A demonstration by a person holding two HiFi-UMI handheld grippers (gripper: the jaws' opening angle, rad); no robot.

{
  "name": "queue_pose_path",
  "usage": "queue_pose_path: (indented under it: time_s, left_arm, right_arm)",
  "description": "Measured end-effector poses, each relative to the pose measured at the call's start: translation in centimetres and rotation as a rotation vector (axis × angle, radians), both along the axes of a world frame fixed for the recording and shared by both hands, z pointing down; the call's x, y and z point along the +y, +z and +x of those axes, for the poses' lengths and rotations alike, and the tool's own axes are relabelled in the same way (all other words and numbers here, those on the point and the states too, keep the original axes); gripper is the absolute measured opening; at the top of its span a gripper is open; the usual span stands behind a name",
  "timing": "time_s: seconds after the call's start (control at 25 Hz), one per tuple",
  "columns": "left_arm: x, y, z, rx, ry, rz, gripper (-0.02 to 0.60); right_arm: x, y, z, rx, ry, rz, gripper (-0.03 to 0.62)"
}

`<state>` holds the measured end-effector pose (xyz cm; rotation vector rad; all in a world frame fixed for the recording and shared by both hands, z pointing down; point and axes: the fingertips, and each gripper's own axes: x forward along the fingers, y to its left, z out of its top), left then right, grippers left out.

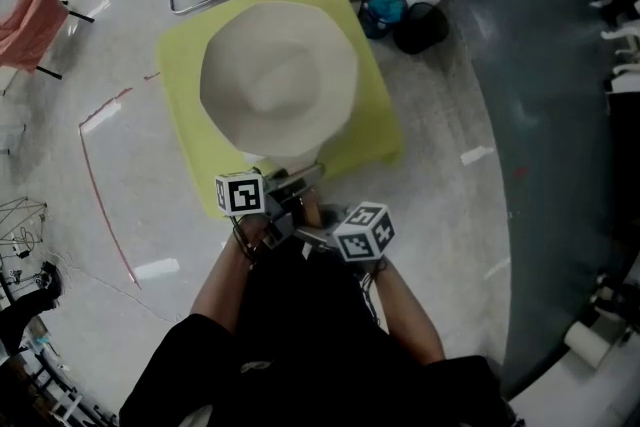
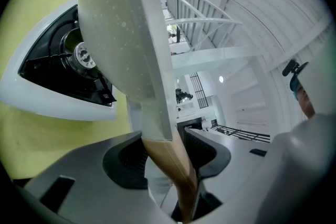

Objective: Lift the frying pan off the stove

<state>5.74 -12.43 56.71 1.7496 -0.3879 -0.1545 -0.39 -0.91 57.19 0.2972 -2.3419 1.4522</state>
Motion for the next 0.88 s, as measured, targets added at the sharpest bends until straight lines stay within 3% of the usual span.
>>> queue_pose_path:
  time_s: [0.28, 0.88]
  left_arm:
    - [3.7, -2.7, 1.2, -0.016, -0.020, 0.009, 0.234]
    - [9.8, -8.6, 4.1, -0.038, -0.017, 0.122, 0.235]
  right_arm:
    - [3.6, -3.0, 1.6, -0.015, -0.013, 0.030, 0.121]
    - [9.8, -7.9, 4.5, -0.043, -0.015, 0.157, 0.129]
